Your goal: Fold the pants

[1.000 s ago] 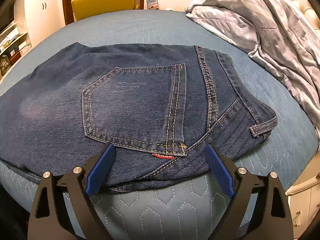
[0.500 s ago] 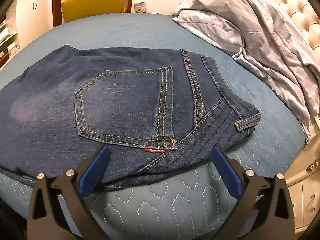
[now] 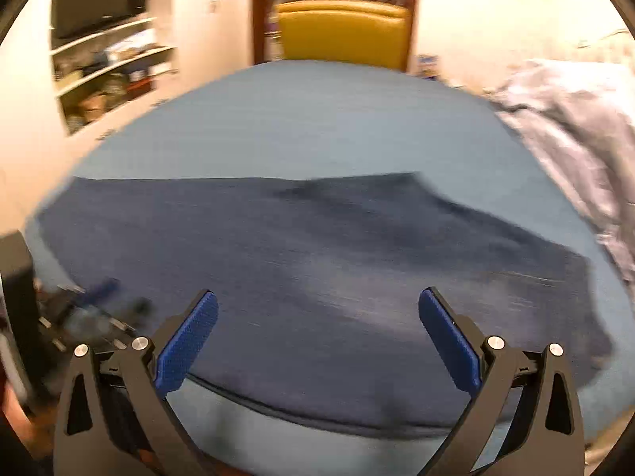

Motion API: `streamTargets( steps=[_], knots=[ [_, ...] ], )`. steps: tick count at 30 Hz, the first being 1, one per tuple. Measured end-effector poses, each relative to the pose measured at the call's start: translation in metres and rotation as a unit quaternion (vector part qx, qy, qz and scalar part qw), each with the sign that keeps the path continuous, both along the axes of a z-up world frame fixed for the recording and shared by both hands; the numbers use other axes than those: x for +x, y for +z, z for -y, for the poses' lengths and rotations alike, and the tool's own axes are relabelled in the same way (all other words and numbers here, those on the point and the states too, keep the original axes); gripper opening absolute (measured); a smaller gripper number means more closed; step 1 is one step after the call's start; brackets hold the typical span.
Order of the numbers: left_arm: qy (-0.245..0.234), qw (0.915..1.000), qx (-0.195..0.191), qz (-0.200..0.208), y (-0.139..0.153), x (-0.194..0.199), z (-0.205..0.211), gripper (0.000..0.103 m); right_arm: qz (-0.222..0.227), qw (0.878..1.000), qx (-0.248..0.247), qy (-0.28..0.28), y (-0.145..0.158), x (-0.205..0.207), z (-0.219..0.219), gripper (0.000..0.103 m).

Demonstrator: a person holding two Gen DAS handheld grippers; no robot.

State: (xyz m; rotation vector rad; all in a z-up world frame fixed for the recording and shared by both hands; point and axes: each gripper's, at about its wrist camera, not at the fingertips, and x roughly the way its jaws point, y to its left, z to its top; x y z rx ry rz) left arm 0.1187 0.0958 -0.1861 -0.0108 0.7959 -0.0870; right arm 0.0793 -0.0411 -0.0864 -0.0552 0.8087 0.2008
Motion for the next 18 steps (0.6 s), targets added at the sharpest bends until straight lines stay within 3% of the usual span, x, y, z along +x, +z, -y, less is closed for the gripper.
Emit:
streamTargets(
  steps=[4, 8, 10, 13, 15, 18],
  knots=[
    [0.067, 0.9941, -0.083, 0.022, 0.020, -0.013, -0.058, 0.052, -0.032, 0.999, -0.009, 0.030, -0.025, 0.015, -0.037, 0.094],
    [0.123, 0.9904, -0.055, 0.030, 0.031, 0.004, -0.121, 0.049, -0.084, 0.995, -0.042, 0.042, -0.069, 0.016, -0.051, 0.086],
    [0.134, 0.9896, -0.035, 0.036, 0.042, 0.023, -0.145, 0.044, -0.086, 0.996, -0.019, 0.032, -0.074, 0.013, -0.045, 0.087],
    [0.116, 0.9929, -0.001, 0.028, 0.058, 0.068, -0.164, 0.044, -0.087, 0.995, -0.027, 0.037, -0.075, 0.011, -0.048, 0.088],
    [0.075, 0.9972, 0.004, -0.006, 0.057, 0.101, -0.166, 0.044, -0.091, 0.995, -0.030, 0.038, -0.077, 0.013, -0.049, 0.088],
    [0.035, 0.9972, 0.023, -0.062, 0.038, 0.144, -0.169, 0.044, -0.093, 0.994, -0.035, 0.037, -0.077, 0.015, -0.051, 0.089]
  ],
)
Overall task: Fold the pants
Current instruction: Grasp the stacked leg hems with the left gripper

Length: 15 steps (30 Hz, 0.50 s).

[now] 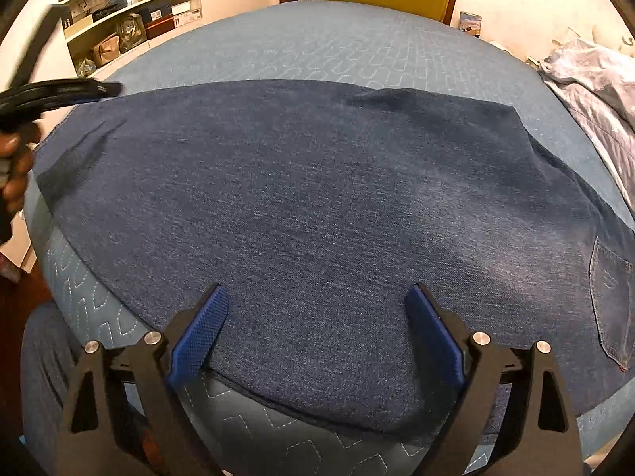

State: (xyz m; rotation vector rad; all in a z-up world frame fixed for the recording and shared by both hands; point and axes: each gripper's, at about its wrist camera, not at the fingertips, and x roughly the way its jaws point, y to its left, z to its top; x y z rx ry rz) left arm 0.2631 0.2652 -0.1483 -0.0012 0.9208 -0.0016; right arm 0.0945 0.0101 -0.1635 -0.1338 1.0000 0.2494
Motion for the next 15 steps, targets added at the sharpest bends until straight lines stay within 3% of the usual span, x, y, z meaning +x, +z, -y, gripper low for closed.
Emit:
streamTargets(
  steps=[2, 4, 5, 7, 11, 13, 15],
  knots=[
    [0.009, 0.9989, 0.035, -0.028, -0.018, 0.018, -0.012, 0.044, -0.004, 1.000, -0.002, 0.001, 0.001, 0.000, -0.001, 0.089],
    [0.008, 0.9995, 0.008, -0.029, -0.020, 0.023, -0.035, 0.056, -0.013, 1.000, -0.003, 0.005, 0.005, 0.002, 0.000, 0.089],
    [0.017, 0.9994, 0.015, -0.026, -0.019, 0.023, -0.044, 0.057, -0.015, 1.000, -0.005, 0.005, 0.009, 0.006, -0.002, 0.088],
    [0.050, 0.9972, 0.053, -0.017, -0.016, 0.023, -0.070, 0.059, 0.002, 1.000, 0.004, 0.012, 0.028, 0.011, -0.006, 0.088],
    [0.108, 0.9940, 0.005, -0.016, -0.017, 0.015, -0.137, 0.064, 0.035, 0.999, 0.029, 0.025, 0.063, 0.048, -0.033, 0.088],
    [0.142, 0.9896, 0.025, -0.006, -0.011, 0.004, -0.160, 0.062, 0.042, 0.998, 0.017, 0.033, 0.067, 0.077, -0.055, 0.087],
    [0.183, 0.9822, 0.041, 0.009, -0.002, -0.014, -0.185, 0.062, 0.035, 0.999, 0.002, 0.038, 0.062, 0.100, -0.073, 0.080]
  ],
)
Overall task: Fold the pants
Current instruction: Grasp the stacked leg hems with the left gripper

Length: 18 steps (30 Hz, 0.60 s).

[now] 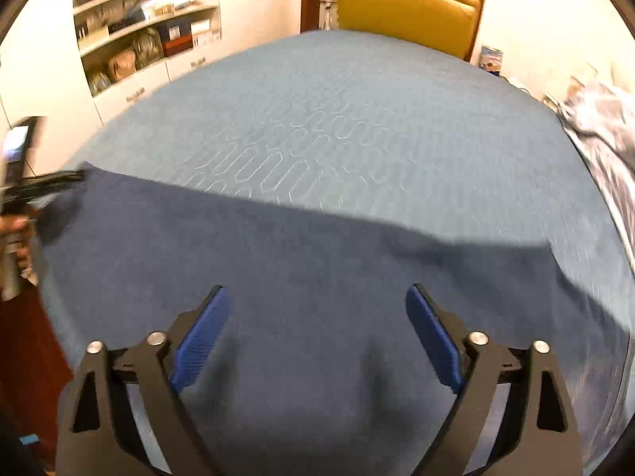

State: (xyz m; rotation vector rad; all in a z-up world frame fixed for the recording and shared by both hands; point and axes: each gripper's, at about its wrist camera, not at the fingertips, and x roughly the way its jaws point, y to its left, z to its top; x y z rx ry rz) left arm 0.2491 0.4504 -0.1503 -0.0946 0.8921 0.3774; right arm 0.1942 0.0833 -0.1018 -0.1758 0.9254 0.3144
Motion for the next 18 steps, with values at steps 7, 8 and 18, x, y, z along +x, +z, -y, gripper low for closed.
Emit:
streamTargets(
  steps=[7, 8, 18],
  knots=[
    [0.093, 0.9697, -0.194, 0.114, 0.020, -0.131, -0.066, 0.059, -0.036, 0.999, -0.024, -0.009, -0.045, 0.065, -0.040, 0.067],
    [0.089, 0.9602, -0.233, 0.125, 0.014, -0.145, -0.066, 0.059, -0.037, 0.999, -0.013, -0.014, -0.050, 0.067, -0.037, 0.068],
    [0.077, 0.8623, -0.467, 0.179, -0.038, -0.157, -0.053, 0.049, -0.018, 0.999, -0.014, -0.025, -0.061, 0.065, -0.036, 0.078]
  ],
)
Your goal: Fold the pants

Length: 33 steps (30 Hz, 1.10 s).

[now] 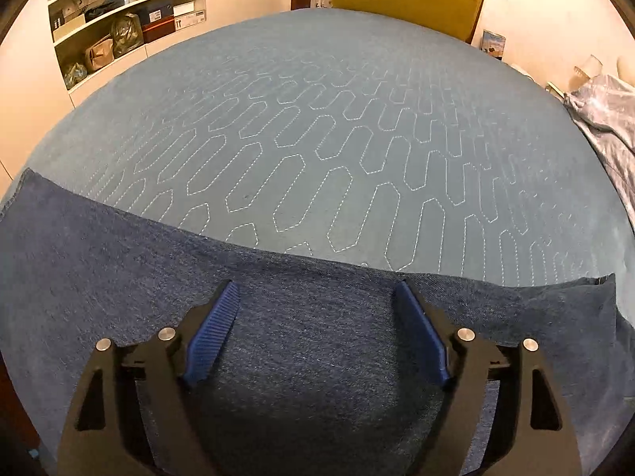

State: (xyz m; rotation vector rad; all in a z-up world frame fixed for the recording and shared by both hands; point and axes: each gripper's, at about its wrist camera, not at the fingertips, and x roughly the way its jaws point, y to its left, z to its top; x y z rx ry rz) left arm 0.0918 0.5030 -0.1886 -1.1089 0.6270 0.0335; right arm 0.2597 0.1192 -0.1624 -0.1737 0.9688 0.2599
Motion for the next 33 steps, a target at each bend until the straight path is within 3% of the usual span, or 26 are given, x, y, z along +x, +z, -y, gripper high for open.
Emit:
streamTargets(
  steps=[3, 7, 16, 22, 26, 29, 33],
  knots=[
    [0.007, 0.9996, -0.017, -0.020, -0.011, 0.008, 0.010, 0.048, 0.007, 1.000, -0.003, -0.002, -0.003, -0.003, -0.001, 0.079],
    [0.026, 0.9975, -0.065, -0.009, -0.022, 0.015, 0.004, 0.047, 0.016, 1.000, -0.008, -0.004, -0.005, -0.012, -0.005, 0.080],
    [0.032, 0.9966, -0.076, -0.003, -0.020, 0.042, 0.002, 0.046, 0.016, 1.000, -0.003, -0.008, -0.004, -0.011, -0.004, 0.082],
    [0.032, 0.9942, -0.103, 0.007, -0.033, 0.036, 0.000, 0.023, 0.018, 1.000, -0.002, -0.008, -0.004, -0.010, -0.002, 0.082],
    [0.030, 0.9913, -0.126, 0.023, -0.044, 0.033, -0.001, 0.017, 0.019, 1.000, -0.002, -0.008, -0.003, -0.011, 0.000, 0.083],
    [0.028, 0.9914, -0.122, 0.038, -0.039, 0.031, 0.003, 0.014, 0.019, 1.000, -0.003, -0.009, -0.003, -0.011, -0.001, 0.084],
    [0.026, 0.9973, -0.061, 0.030, -0.017, 0.031, 0.015, 0.013, 0.011, 1.000, -0.008, -0.010, 0.004, -0.006, -0.002, 0.087]
  ],
)
